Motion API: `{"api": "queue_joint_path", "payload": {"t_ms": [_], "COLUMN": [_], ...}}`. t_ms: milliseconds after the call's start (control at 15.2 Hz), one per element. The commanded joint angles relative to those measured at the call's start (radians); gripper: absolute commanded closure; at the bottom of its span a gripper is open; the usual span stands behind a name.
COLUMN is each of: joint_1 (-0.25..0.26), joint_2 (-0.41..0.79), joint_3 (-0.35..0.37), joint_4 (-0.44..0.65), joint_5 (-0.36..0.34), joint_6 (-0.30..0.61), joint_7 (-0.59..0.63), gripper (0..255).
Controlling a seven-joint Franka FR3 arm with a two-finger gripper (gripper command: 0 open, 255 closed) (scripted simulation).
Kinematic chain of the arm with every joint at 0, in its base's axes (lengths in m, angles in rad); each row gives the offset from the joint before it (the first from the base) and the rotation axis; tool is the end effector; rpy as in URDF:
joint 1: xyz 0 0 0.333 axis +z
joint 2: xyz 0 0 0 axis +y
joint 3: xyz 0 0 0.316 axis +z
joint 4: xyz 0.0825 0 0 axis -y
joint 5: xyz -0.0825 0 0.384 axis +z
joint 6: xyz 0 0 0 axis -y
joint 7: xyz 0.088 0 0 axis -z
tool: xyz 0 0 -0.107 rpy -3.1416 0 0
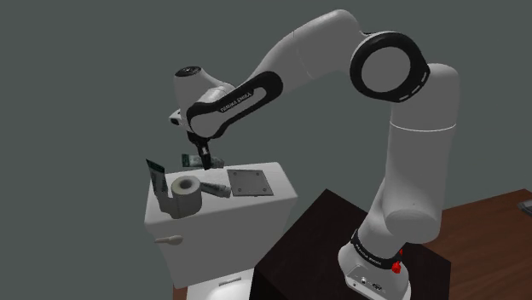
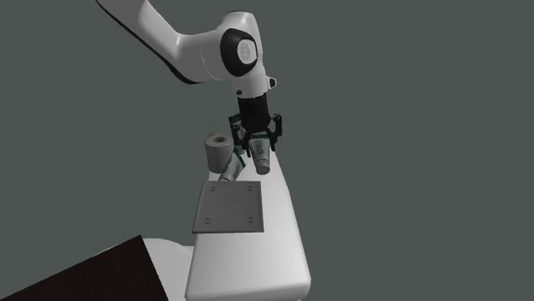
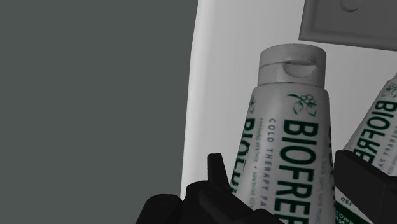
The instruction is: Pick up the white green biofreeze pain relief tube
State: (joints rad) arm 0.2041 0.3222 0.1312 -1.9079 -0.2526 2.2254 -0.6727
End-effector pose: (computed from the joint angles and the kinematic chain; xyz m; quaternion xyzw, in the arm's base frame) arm 0.5898 0.1929 0.3313 0.8350 0.5444 -0.0130 0.0782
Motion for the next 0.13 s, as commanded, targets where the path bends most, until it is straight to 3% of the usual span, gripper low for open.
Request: {"api": "queue_joint_path", "payload": {"t_ms": [0, 66], "joint_1": [-0.001, -0.001], "joint_2": [-0.014, -0.014], "joint_3": [0.001, 0.001], "joint_4": [-0.001, -0.001], "joint_5": [0.004, 0.004], "joint_6": [-0.012, -0.012], "joint_7": [-0.004, -0.004], "gripper": [255, 255]}}
